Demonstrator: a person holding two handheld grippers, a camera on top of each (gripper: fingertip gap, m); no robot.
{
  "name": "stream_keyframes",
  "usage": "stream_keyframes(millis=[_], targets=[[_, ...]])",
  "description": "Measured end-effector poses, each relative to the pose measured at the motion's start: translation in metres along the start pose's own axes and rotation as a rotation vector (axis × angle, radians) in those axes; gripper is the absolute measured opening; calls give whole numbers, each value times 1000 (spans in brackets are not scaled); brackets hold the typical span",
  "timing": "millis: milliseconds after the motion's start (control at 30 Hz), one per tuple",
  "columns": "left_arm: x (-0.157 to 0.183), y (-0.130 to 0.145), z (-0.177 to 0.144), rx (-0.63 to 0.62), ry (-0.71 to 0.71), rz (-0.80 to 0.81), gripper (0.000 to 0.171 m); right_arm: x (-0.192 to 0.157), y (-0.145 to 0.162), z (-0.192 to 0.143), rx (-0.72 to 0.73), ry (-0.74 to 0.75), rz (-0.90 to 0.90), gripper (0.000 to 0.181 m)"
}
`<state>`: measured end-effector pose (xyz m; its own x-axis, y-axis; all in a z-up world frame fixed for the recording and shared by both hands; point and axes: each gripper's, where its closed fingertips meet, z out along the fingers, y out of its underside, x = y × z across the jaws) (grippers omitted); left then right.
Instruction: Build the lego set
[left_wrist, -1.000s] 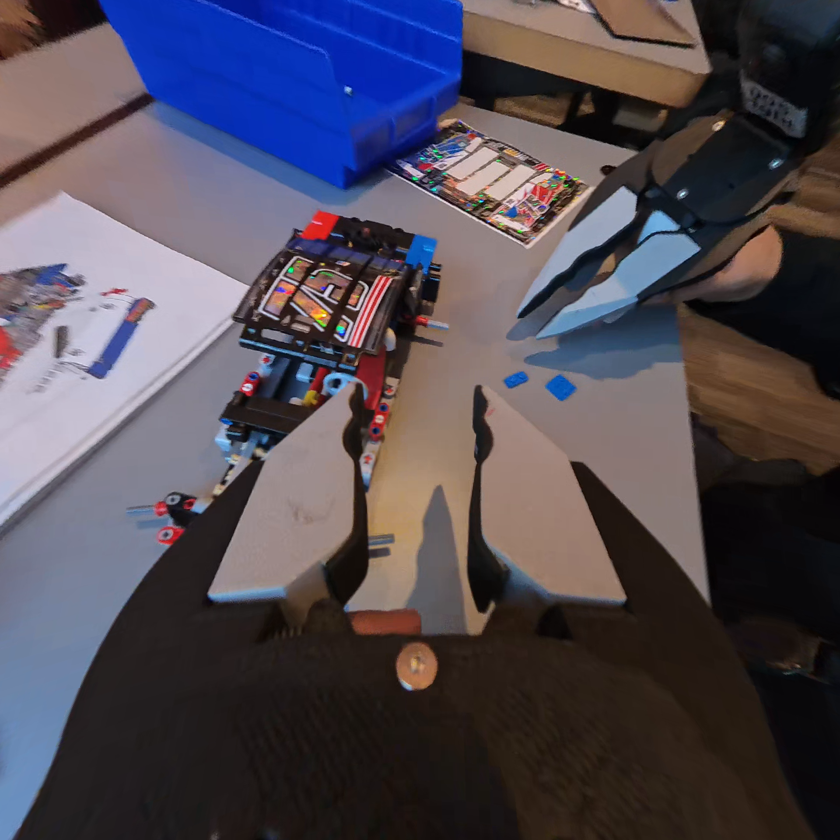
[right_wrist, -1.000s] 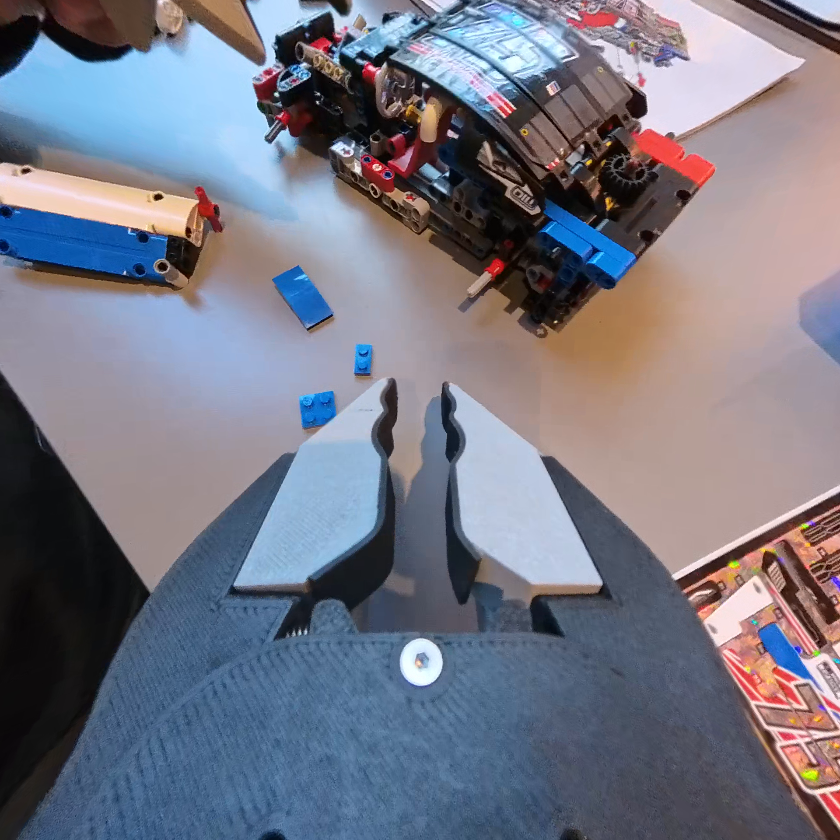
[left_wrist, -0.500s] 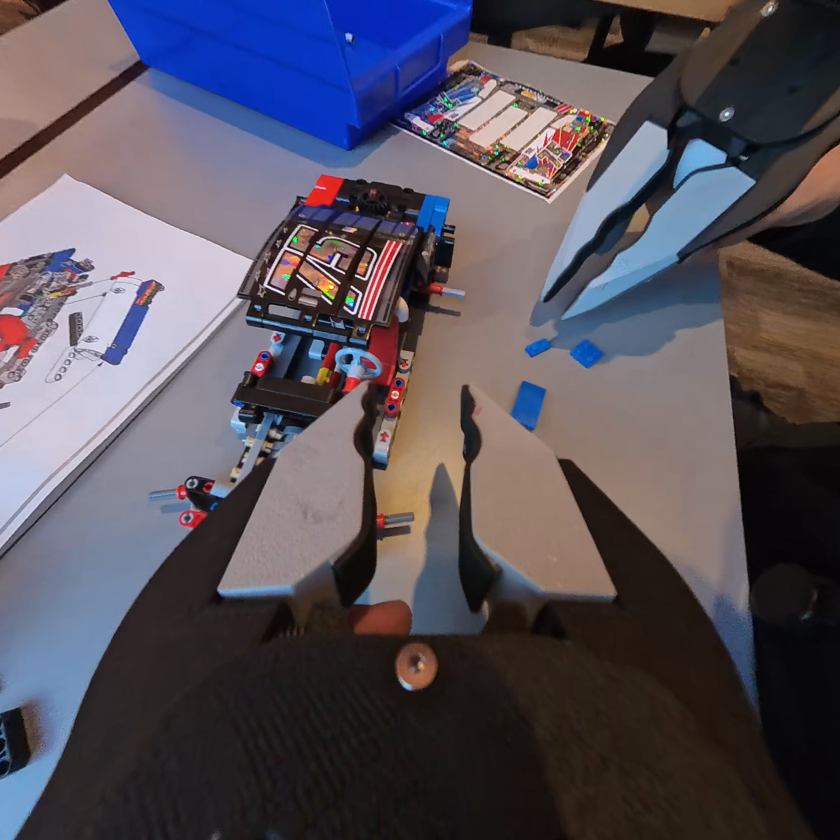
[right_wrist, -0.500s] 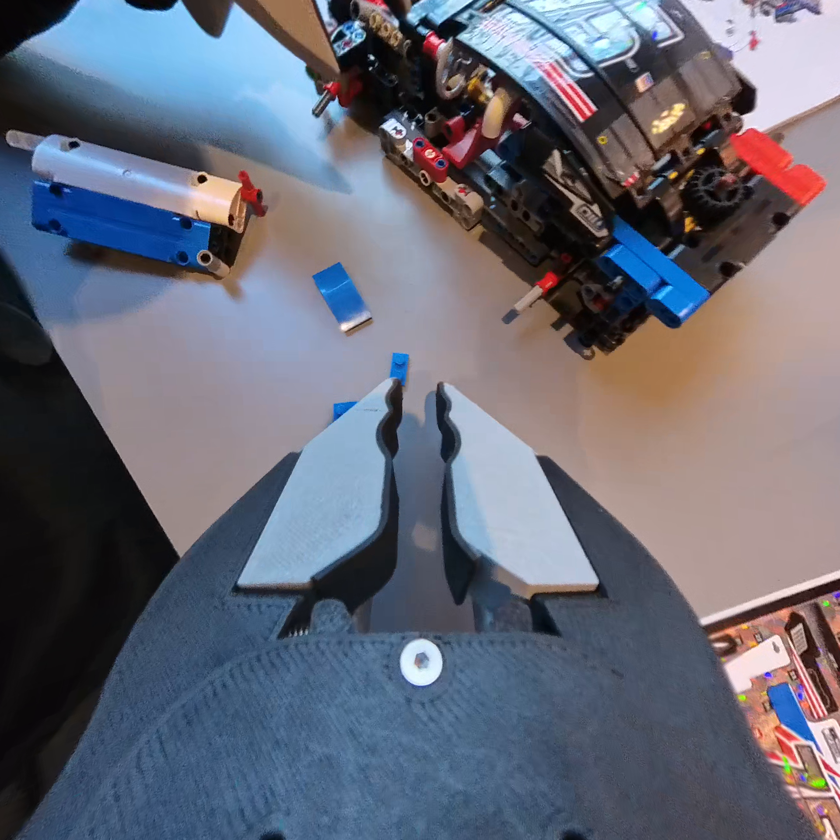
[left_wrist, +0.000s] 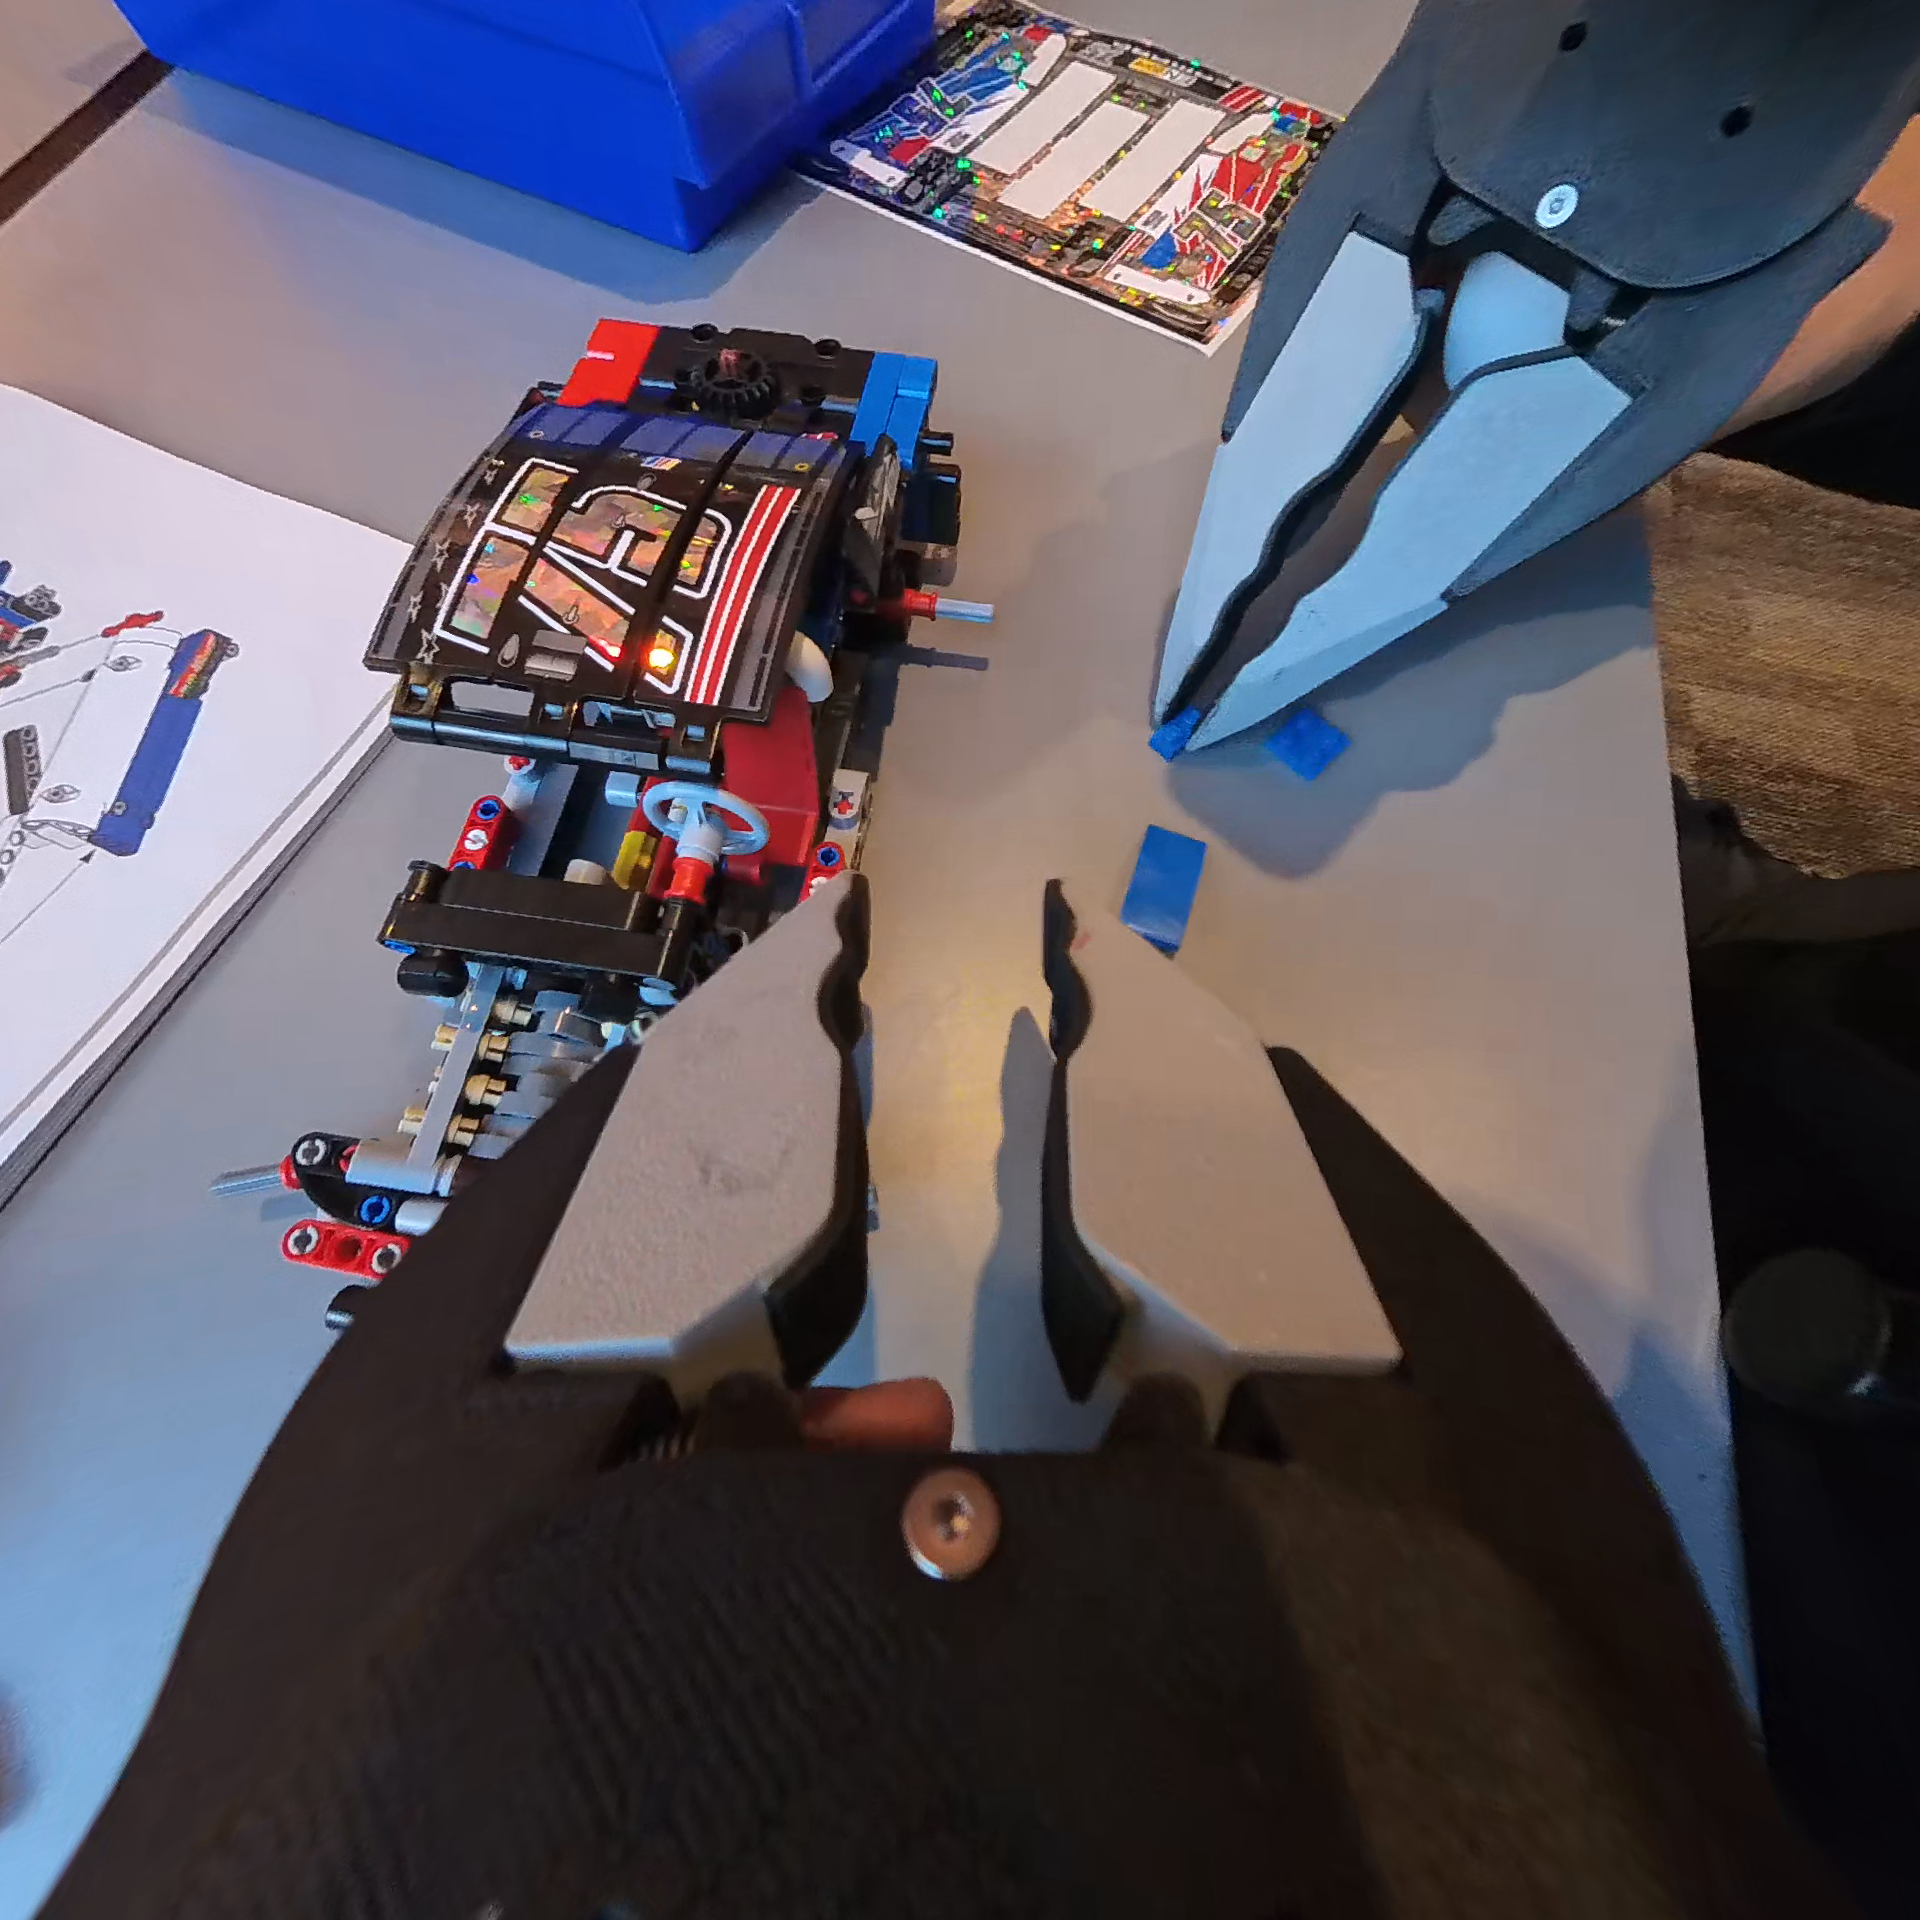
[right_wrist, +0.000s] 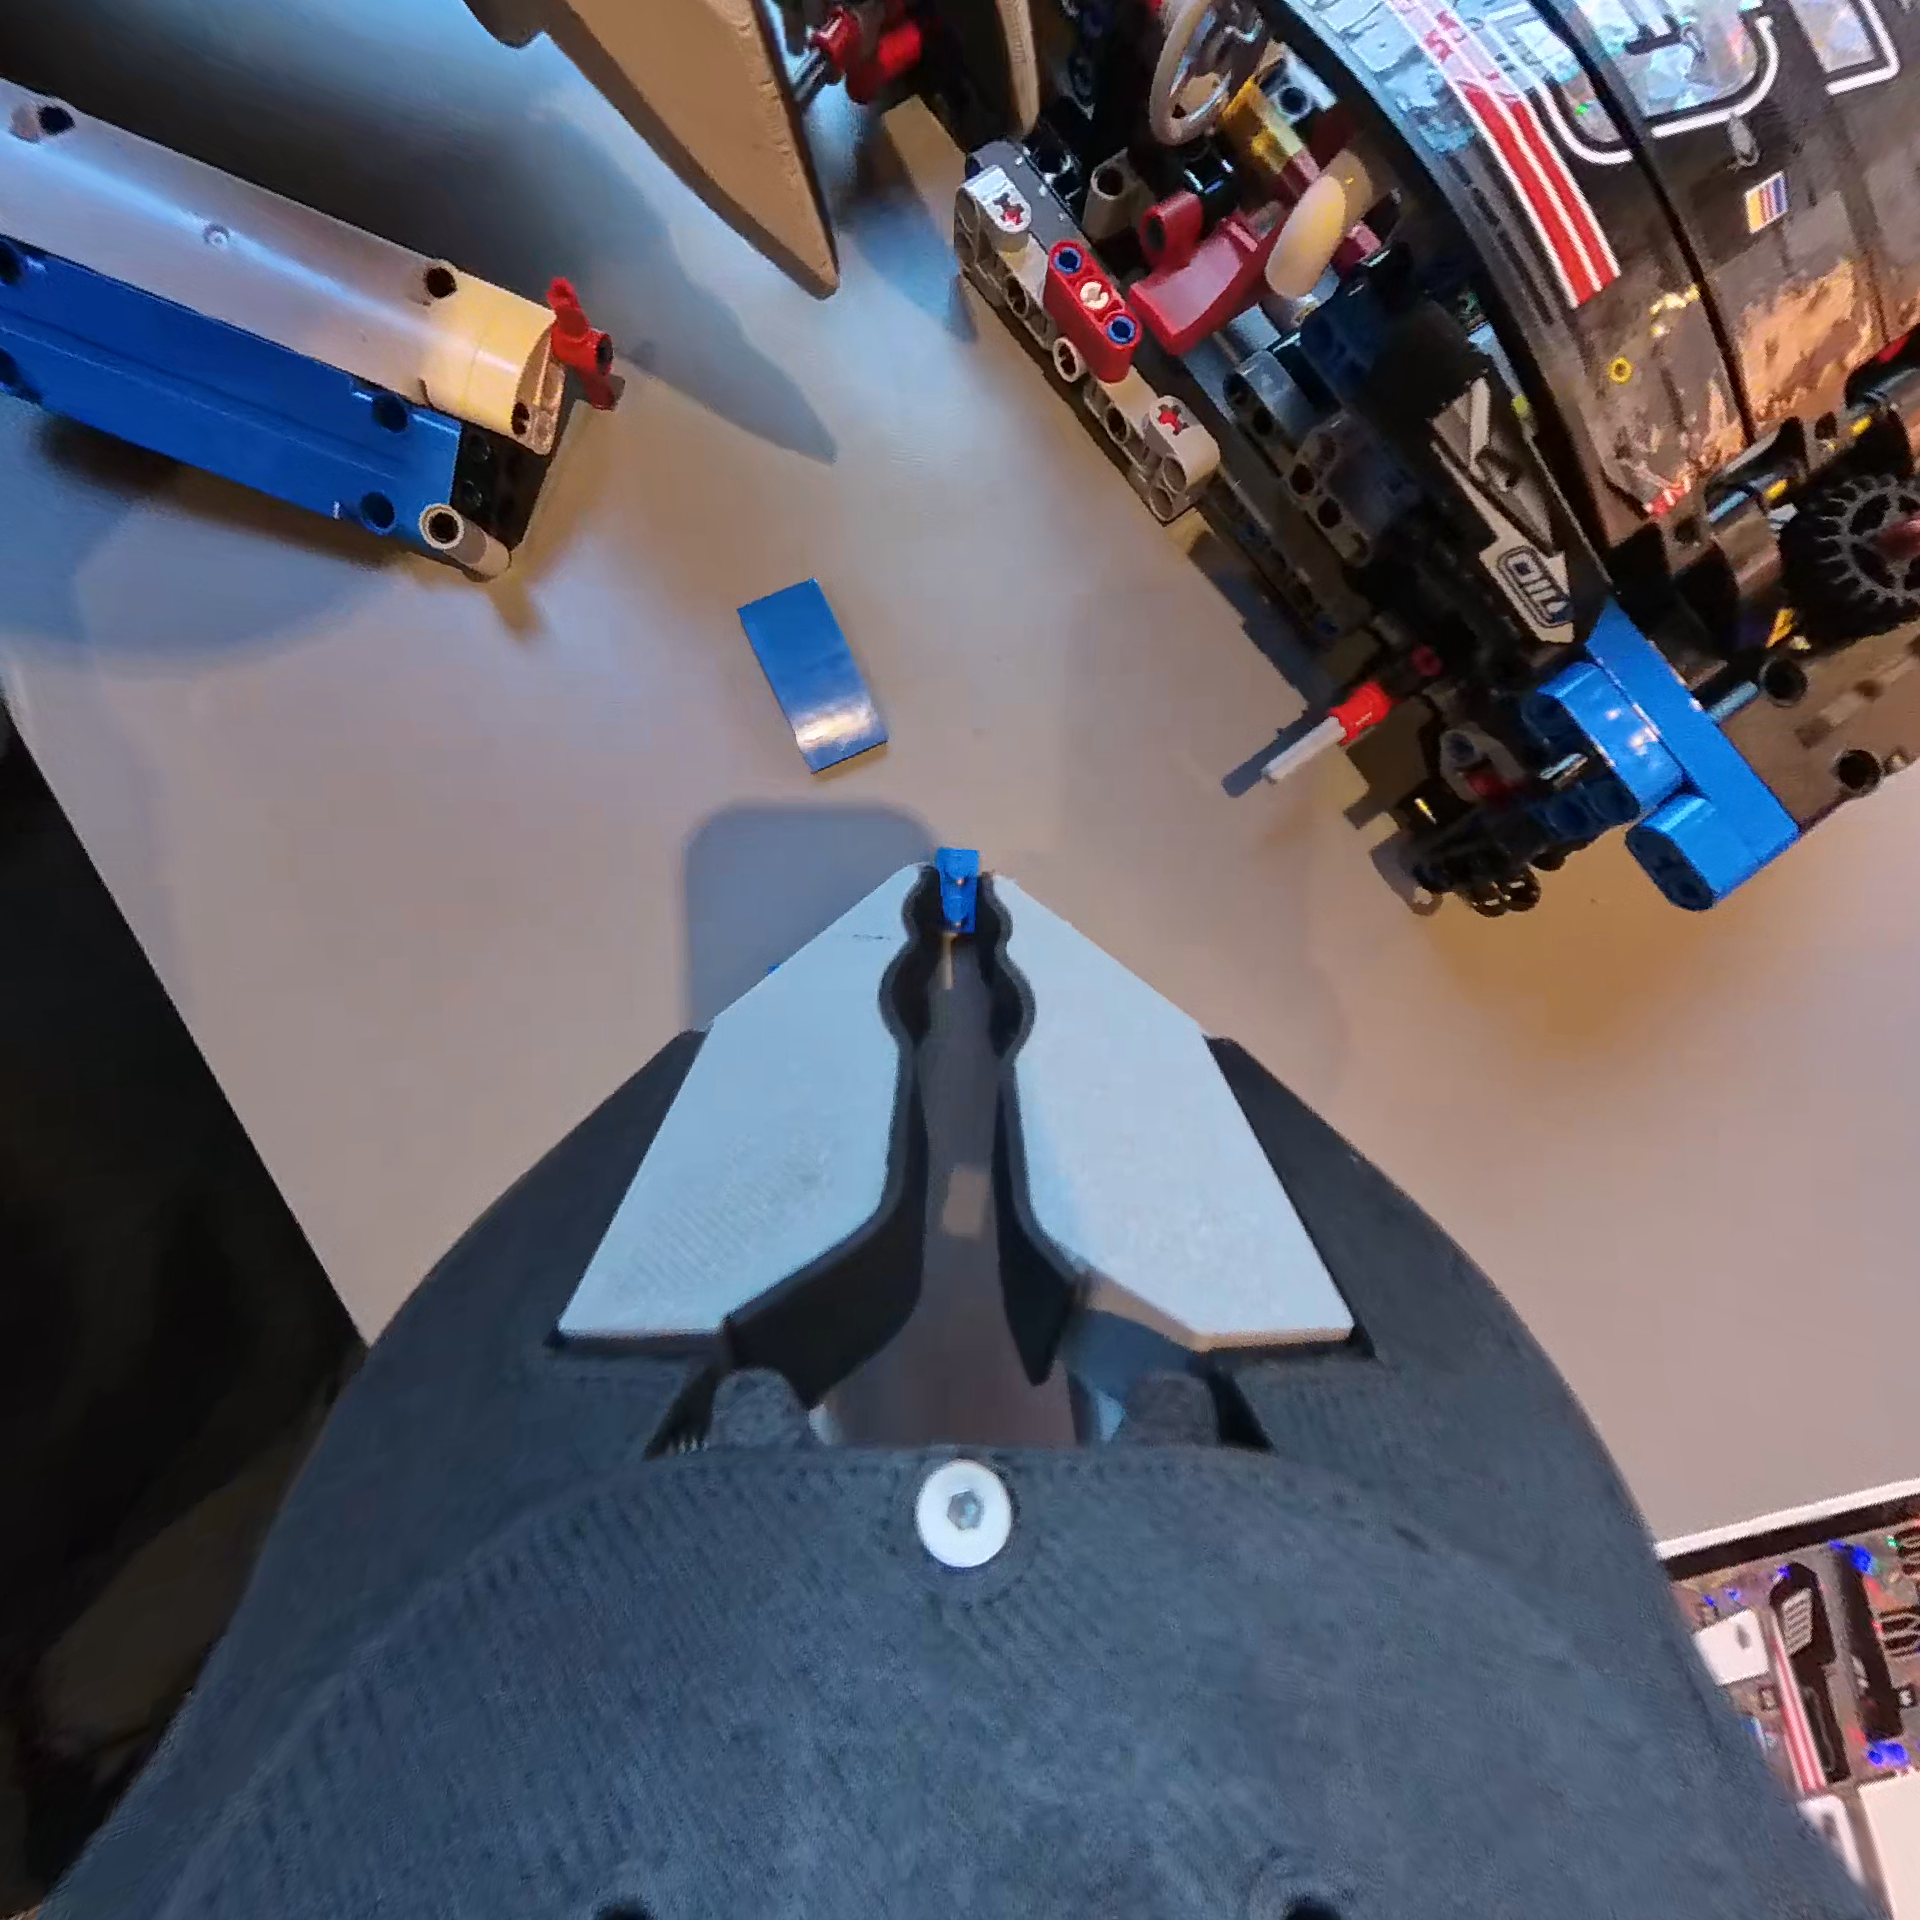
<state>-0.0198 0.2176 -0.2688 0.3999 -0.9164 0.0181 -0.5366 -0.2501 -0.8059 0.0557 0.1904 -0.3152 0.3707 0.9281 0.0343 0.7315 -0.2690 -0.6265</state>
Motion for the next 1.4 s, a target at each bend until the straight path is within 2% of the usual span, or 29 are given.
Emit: stream_keyframes(millis=[133,267,433,633,900,1400], targets=[[5,1,2,-7,22,12,30,-2,3,-11,12,-31,30,3],[24,0,8,-12,106,52,19,-9,12,-25,11,-73,79,3],[51,-9,21,-36,217,92,13,-16,20,-27,-35,-37,36,3],[65,-9,38,-120,280,185,0,-19,14,-27,-14,-38,26,3],[73,-6,59,-208,355,203,0,-22,16,-22,-19,-48,-6,3],[82,-1,69,-240,375,207,0,-24,13,-18,-19,-47,-35,4]])
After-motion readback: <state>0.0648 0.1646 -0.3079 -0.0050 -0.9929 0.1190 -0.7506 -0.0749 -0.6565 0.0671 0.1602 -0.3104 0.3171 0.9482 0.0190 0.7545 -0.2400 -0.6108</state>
